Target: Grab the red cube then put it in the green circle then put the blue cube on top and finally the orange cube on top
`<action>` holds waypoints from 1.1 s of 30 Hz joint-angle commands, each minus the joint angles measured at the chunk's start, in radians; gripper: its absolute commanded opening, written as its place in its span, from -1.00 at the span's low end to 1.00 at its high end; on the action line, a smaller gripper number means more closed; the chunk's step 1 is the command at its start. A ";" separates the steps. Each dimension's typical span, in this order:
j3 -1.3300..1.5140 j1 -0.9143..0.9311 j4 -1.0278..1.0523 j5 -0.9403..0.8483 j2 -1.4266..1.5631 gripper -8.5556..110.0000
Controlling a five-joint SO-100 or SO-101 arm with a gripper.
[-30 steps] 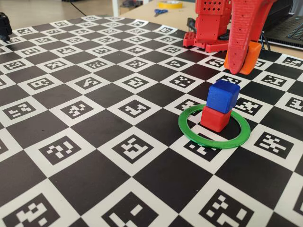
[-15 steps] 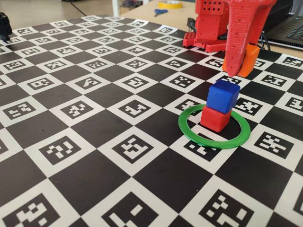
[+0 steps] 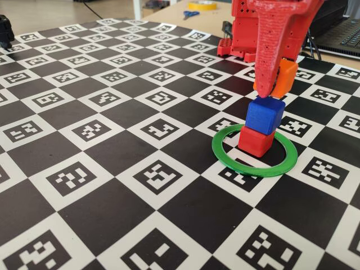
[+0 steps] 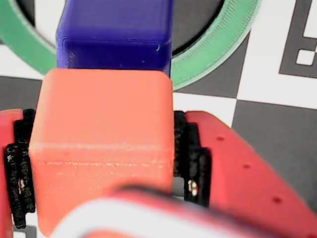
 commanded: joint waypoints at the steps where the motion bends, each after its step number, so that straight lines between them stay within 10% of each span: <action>1: -0.012 0.002 -0.009 0.003 0.032 -0.86; 27: 0.031 0.008 -0.037 0.000 0.012 -0.85; 33: 0.031 0.011 -0.025 0.029 0.018 -0.47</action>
